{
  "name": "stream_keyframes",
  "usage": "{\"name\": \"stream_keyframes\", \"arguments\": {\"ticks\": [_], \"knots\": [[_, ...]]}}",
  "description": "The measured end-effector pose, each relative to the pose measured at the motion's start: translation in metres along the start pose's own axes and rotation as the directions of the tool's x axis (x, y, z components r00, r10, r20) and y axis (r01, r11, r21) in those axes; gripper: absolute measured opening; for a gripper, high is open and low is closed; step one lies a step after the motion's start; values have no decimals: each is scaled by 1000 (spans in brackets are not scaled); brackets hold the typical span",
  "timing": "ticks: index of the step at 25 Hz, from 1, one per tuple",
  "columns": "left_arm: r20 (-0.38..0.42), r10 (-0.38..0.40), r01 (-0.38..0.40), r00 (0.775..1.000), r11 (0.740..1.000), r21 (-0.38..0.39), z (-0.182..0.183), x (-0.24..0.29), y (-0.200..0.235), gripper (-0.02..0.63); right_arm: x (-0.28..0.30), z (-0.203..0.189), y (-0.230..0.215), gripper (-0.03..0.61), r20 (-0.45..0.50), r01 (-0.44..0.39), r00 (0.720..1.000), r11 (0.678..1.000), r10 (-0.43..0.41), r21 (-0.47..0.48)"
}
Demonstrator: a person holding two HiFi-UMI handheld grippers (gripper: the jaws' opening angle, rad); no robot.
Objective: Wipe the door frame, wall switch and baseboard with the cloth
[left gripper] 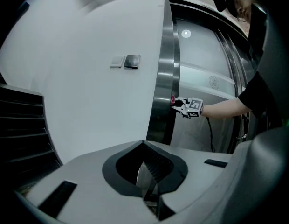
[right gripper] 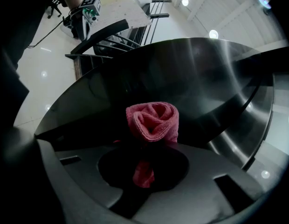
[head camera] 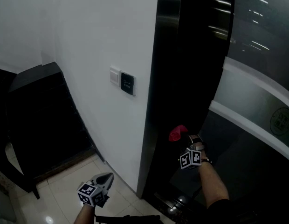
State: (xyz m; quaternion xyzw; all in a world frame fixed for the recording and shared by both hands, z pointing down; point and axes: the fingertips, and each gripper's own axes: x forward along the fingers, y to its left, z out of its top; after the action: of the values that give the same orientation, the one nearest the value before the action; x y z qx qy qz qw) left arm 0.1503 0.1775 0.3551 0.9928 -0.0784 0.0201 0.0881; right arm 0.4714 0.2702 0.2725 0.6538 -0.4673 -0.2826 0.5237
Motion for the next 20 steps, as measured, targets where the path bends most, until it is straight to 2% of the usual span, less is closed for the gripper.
{"name": "stream_keyframes", "arguments": {"ticks": [10,14,20], "knots": [[-25,14,-14,1000,1000,2,-6,-4,0,-9,8,-18,56,49,-31,-106,994,994,107,21],[-31,27,-27,999,1000,6,-7,-8,2,-9,10,-23,69,49,-35,-124,991,991,126,45],[-39,36,-36,999,999,13,-6,-12,2,-9,13,-32,101,49,-70,-194,978,980,197,45]]}}
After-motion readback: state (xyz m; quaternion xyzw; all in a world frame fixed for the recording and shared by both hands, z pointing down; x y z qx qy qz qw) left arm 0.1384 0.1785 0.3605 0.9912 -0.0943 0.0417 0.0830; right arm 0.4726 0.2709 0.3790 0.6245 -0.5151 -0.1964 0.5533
